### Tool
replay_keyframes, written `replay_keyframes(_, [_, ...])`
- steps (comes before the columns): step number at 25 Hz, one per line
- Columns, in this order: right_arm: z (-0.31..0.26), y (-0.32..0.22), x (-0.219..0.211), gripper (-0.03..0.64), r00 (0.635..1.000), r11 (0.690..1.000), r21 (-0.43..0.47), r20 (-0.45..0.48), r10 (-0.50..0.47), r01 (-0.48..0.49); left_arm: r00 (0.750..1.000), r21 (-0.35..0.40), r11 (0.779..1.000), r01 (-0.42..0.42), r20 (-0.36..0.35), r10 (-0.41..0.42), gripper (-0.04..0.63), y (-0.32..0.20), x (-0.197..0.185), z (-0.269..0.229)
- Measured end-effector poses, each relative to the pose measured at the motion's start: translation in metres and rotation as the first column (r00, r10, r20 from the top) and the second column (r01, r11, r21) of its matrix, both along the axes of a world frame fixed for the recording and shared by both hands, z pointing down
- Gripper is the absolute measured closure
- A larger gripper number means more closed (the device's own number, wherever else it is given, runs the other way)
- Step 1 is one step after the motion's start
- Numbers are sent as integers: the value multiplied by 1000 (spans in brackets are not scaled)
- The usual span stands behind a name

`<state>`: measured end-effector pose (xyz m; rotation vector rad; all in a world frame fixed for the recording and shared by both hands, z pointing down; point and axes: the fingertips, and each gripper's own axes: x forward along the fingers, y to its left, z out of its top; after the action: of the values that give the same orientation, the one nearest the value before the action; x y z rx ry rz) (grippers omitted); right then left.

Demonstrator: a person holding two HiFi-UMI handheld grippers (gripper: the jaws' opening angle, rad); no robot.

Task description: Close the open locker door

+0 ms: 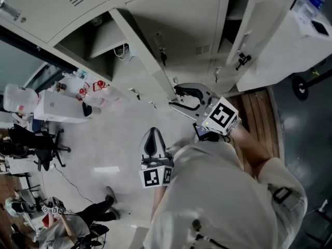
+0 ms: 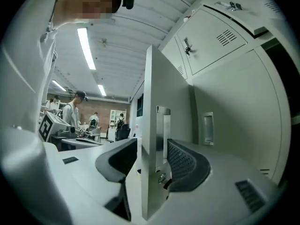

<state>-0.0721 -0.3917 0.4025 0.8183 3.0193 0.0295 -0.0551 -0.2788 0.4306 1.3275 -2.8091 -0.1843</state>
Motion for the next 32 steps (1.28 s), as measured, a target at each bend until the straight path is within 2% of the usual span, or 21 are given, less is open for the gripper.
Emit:
replay_keyframes(6, [-8, 10, -6, 434, 997, 997, -3, 19, -76, 76, 1000, -13, 1000, 26, 10, -26, 588, -2, -3, -3])
replay_keyframes(21, [-11, 43, -12, 434, 979, 978, -50, 7, -204, 204, 994, -14, 994, 108, -29, -108, 588, 15, -7, 11])
replay_keyframes(32, [-8, 86, -33, 434, 952, 952, -16, -17, -305, 305, 982, -3, 982, 187, -29, -187, 588, 37, -21, 10])
